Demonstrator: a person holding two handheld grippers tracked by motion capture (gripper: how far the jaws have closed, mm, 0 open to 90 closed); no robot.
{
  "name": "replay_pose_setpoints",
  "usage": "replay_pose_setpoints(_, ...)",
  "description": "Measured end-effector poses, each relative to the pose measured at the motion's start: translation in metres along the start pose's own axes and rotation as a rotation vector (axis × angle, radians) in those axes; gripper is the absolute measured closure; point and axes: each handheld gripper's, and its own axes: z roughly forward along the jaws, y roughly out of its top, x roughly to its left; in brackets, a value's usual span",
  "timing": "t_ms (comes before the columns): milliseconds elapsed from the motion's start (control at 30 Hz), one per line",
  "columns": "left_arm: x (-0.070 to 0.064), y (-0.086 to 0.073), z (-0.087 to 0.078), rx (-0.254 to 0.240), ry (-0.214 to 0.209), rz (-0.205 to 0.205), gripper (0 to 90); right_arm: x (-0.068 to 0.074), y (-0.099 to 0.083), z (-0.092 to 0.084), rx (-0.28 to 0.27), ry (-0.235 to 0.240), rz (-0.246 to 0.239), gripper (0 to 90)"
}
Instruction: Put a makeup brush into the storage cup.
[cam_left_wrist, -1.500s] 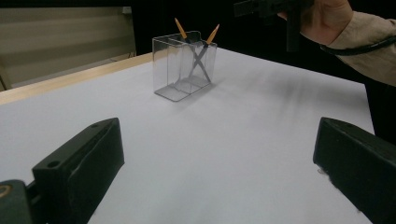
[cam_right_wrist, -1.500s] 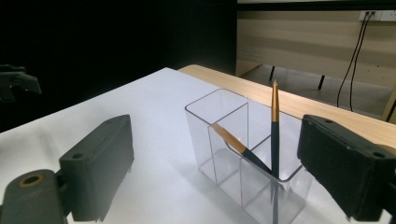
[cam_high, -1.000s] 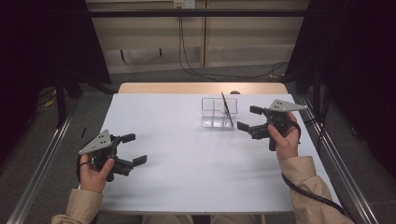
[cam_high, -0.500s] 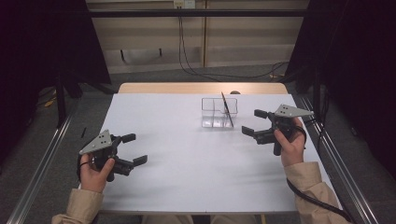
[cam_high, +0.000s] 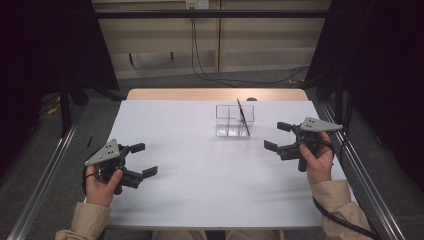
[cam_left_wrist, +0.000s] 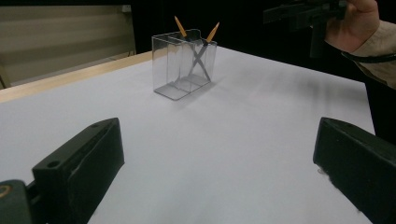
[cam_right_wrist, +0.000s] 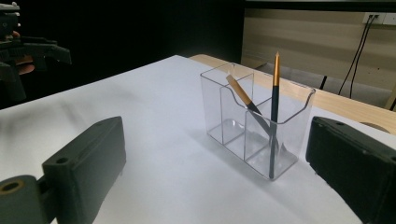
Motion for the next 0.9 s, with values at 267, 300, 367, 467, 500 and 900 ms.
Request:
replay_pose_setpoints(267,0.000,0.000,0.000,0.002,0.000,0.000,1.6,0.003,-0.008,-0.008,0.005,0.004,0.003,4.7)
replay_pose_setpoints(300,0.000,0.000,0.000,0.001,0.001,0.001,1.6,0.003,-0.009,-0.009,0.003,0.005,0.005,4.7)
replay_pose_setpoints(367,0.000,0.000,0.000,0.001,0.002,0.001,1.6,0.003,-0.011,-0.012,0.005,0.006,0.007,4.7)
replay_pose_setpoints(467,0.000,0.000,0.000,0.001,0.000,0.001,1.6,0.004,-0.014,-0.015,0.008,0.004,0.010,4.7)
replay_pose_setpoints(500,0.000,0.000,0.000,0.000,0.000,0.001,1.6,0.004,-0.016,-0.016,0.011,0.006,0.007,4.7)
replay_pose_setpoints(900,0.000,0.001,0.000,0.000,0.001,0.003,1.6,0.006,-0.024,-0.030,0.018,-0.003,0.017,4.7)
